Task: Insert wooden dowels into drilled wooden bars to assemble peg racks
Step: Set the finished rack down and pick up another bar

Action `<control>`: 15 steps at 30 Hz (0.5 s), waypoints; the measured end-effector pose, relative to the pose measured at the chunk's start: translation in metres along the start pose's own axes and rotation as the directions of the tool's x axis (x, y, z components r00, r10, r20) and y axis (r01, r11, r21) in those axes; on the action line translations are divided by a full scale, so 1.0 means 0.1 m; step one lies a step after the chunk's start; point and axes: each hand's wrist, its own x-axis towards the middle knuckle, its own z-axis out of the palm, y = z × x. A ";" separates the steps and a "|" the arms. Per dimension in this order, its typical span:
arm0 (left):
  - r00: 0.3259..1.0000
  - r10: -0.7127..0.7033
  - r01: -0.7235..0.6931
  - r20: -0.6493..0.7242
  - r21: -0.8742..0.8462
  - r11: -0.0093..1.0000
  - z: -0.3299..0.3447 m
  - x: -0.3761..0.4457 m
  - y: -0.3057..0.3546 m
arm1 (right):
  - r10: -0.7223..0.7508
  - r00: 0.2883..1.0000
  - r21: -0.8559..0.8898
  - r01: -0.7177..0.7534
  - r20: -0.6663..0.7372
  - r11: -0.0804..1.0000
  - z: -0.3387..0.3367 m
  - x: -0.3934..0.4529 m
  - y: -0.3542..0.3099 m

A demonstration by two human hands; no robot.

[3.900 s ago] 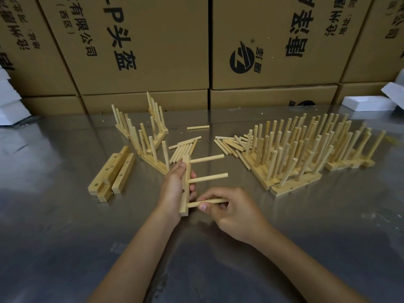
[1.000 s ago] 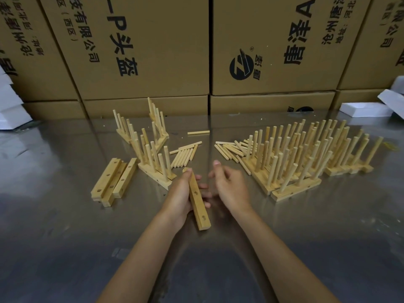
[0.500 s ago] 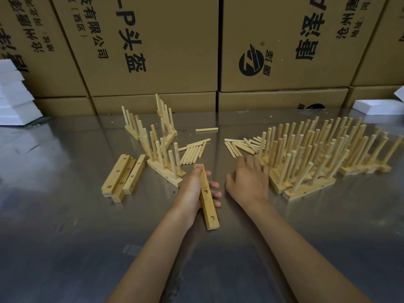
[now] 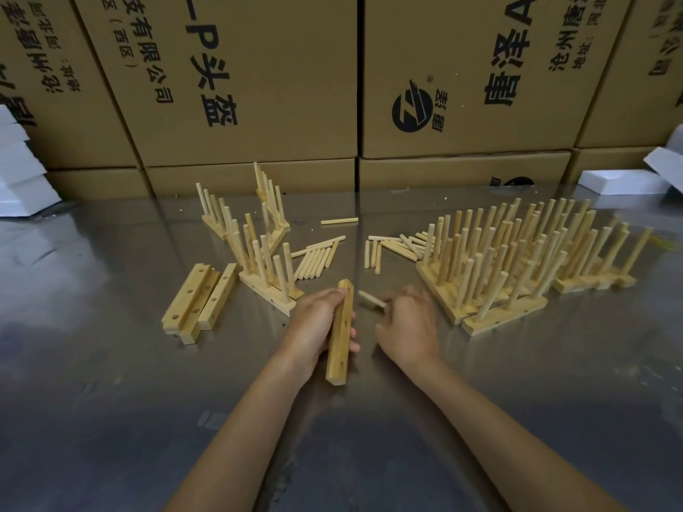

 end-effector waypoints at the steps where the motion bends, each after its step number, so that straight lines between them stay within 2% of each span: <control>1: 1.000 0.014 -0.014 0.003 0.021 1.000 0.00 -0.01 0.00 | -0.041 0.999 0.068 0.041 -0.011 0.997 -0.01 -0.05 0.01; 5: 0.999 0.041 -0.041 0.014 0.061 0.997 -0.02 -0.02 -0.01 | -0.156 0.987 0.263 0.158 -0.029 0.952 -0.06 -0.24 0.03; 9: 0.999 0.050 -0.050 -0.004 0.037 0.998 -0.04 -0.03 0.00 | -0.098 0.991 0.364 0.125 -0.092 0.923 -0.10 -0.29 0.02; 12: 0.999 0.039 -0.039 0.004 0.058 0.998 -0.04 -0.03 0.02 | -0.113 0.990 0.381 0.138 -0.087 0.914 -0.12 -0.29 0.04; 15: 0.996 0.051 -0.060 0.069 0.140 0.988 -0.03 -0.04 0.00 | -0.180 0.983 0.294 0.185 -0.044 0.938 -0.11 -0.29 0.06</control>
